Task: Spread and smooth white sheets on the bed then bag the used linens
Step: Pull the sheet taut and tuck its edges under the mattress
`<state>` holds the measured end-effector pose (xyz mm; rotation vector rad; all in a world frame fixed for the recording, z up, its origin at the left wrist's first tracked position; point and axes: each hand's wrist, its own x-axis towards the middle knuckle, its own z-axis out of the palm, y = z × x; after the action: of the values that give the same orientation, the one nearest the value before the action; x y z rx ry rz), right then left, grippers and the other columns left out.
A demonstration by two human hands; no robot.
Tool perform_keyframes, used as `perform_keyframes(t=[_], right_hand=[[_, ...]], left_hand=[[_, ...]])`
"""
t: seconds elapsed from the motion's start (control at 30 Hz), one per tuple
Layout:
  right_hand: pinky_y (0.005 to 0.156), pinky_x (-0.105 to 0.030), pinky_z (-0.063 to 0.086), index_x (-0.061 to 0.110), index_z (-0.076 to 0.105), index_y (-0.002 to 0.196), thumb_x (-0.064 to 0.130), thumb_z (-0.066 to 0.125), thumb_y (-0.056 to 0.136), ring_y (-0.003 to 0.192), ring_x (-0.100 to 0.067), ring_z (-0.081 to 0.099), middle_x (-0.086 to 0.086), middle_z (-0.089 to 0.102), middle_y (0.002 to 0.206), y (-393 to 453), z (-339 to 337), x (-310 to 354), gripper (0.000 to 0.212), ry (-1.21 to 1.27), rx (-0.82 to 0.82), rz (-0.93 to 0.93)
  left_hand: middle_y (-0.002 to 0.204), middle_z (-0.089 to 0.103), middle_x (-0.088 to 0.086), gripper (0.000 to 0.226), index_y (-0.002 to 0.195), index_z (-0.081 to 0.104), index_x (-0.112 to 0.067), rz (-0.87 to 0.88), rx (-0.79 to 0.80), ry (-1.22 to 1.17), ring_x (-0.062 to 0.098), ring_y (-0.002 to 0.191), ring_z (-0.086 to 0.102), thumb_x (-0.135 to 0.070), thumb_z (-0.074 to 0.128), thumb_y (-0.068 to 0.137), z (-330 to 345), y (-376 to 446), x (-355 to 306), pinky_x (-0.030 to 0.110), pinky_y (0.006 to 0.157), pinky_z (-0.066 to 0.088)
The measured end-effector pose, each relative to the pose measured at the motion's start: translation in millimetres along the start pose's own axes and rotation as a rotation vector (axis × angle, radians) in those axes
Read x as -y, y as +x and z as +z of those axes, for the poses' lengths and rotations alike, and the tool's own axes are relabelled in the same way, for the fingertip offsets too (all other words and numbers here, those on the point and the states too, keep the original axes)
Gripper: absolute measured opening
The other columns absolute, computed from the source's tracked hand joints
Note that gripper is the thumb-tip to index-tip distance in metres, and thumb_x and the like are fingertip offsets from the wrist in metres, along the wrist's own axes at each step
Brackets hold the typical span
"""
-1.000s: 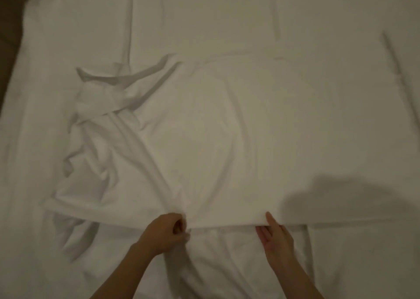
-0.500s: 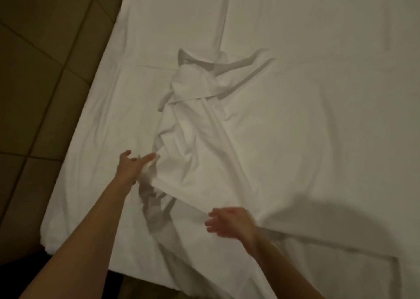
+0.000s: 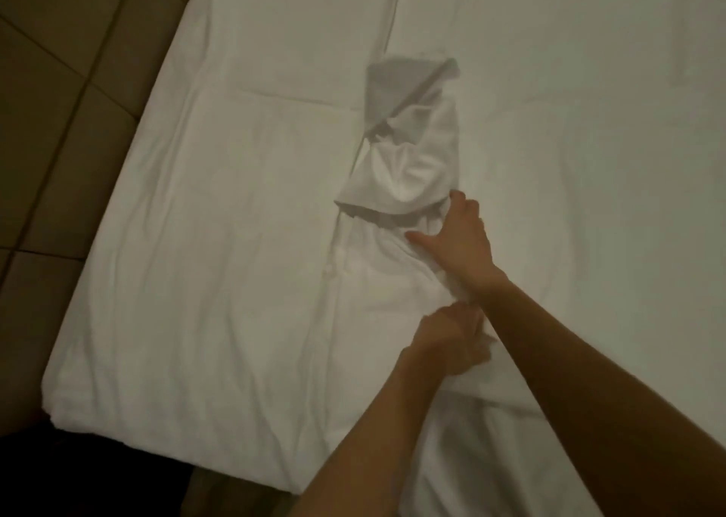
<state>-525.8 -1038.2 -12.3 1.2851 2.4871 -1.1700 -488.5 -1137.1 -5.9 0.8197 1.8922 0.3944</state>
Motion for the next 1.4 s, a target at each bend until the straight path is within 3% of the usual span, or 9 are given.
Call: perform_keyframes(t=[0.1,0.23,0.4,0.6,0.8,1.0,1.13,1.23,1.4], right_hand=[[0.073,-0.032,0.043,0.007,0.062,0.108,0.023,0.058,0.092,0.097,-0.033,0.064,-0.011,0.066,0.100,12.6,-5.4,-35.3,0.024,0.036,-0.057,0.051],[0.073,-0.030,0.042,0.004,0.070,0.103,0.023,0.066,0.088,0.094,-0.032,0.065,-0.018,0.070,0.100,27.3,-40.7,-74.0,0.024,0.211,-0.176,0.207],[0.072,-0.033,0.044,0.001,0.069,0.091,0.019,0.065,0.088,0.085,-0.033,0.063,-0.017,0.067,0.086,25.3,-85.8,-125.8,0.019,0.223,-0.241,0.290],[0.083,-0.034,0.045,0.000,0.065,0.109,0.013,0.064,0.088,0.095,-0.033,0.062,-0.019,0.068,0.103,13.9,-103.0,-161.8,0.024,0.244,-0.256,0.376],[0.087,-0.032,0.043,0.004,0.051,0.122,0.014,0.069,0.085,0.106,-0.032,0.059,-0.015,0.061,0.118,7.4,-101.5,-170.0,0.043,0.312,-0.185,0.305],[0.090,-0.030,0.041,0.009,0.044,0.134,0.020,0.066,0.089,0.114,-0.030,0.055,-0.012,0.057,0.128,8.0,-101.7,-172.5,0.051,0.417,-0.056,0.283],[0.099,-0.034,0.039,0.011,0.042,0.139,0.023,0.060,0.093,0.122,-0.029,0.051,-0.010,0.053,0.134,8.4,-93.3,-152.6,0.050,0.455,-0.074,0.229],[0.105,-0.033,0.036,0.010,0.041,0.142,0.023,0.056,0.096,0.127,-0.028,0.047,-0.011,0.050,0.139,9.9,-78.7,-123.4,0.050,0.491,-0.065,0.182],[0.093,-0.009,0.029,0.017,0.036,0.147,0.024,0.057,0.096,0.132,-0.017,0.043,-0.003,0.044,0.147,7.8,-47.2,-56.2,0.055,0.597,0.039,0.078]], left_hand=[[0.109,0.070,0.006,0.030,0.110,0.071,-0.011,0.066,-0.124,-0.364,0.016,0.098,0.064,-0.019,0.061,0.083,-1.4,-15.7,18.8,0.020,0.087,0.045],[0.109,0.064,0.006,0.044,0.115,0.060,-0.014,-0.276,-0.749,-0.633,0.019,0.094,0.062,-0.025,0.069,0.074,-29.9,-23.5,79.8,0.033,0.087,0.050],[0.136,0.049,0.017,0.076,0.138,0.042,-0.003,-0.658,-0.680,-0.565,0.032,0.125,0.047,-0.030,0.079,0.078,-46.7,-11.8,132.7,0.037,0.107,0.036],[0.132,0.041,0.011,0.057,0.126,0.050,-0.013,-0.535,-0.838,-0.196,0.032,0.124,0.040,-0.027,0.078,0.078,-25.1,-9.0,88.7,0.045,0.097,0.037],[0.126,0.063,0.007,0.055,0.130,0.057,-0.010,-0.483,-0.511,-0.698,0.027,0.119,0.058,-0.038,0.071,0.085,15.6,4.3,44.2,0.036,0.103,0.044],[0.126,0.061,0.010,0.049,0.130,0.056,-0.002,-0.465,-0.828,-0.939,0.023,0.113,0.058,-0.035,0.060,0.093,-17.7,3.1,19.4,0.032,0.098,0.045],[0.085,0.064,0.006,0.020,0.088,0.065,-0.008,-0.349,-0.932,-0.807,0.015,0.080,0.058,-0.024,0.056,0.096,-71.0,-11.0,19.1,0.021,0.060,0.045],[0.071,0.057,-0.001,0.024,0.072,0.058,-0.015,-0.286,-0.978,-0.716,0.000,0.056,0.054,-0.021,0.057,0.096,-112.6,-23.1,32.3,0.013,0.052,0.041],[0.094,0.060,0.012,0.027,0.101,0.064,-0.005,-0.338,-1.093,-0.527,0.020,0.088,0.055,-0.030,0.055,0.096,-184.6,-58.9,93.1,0.028,0.073,0.042]])
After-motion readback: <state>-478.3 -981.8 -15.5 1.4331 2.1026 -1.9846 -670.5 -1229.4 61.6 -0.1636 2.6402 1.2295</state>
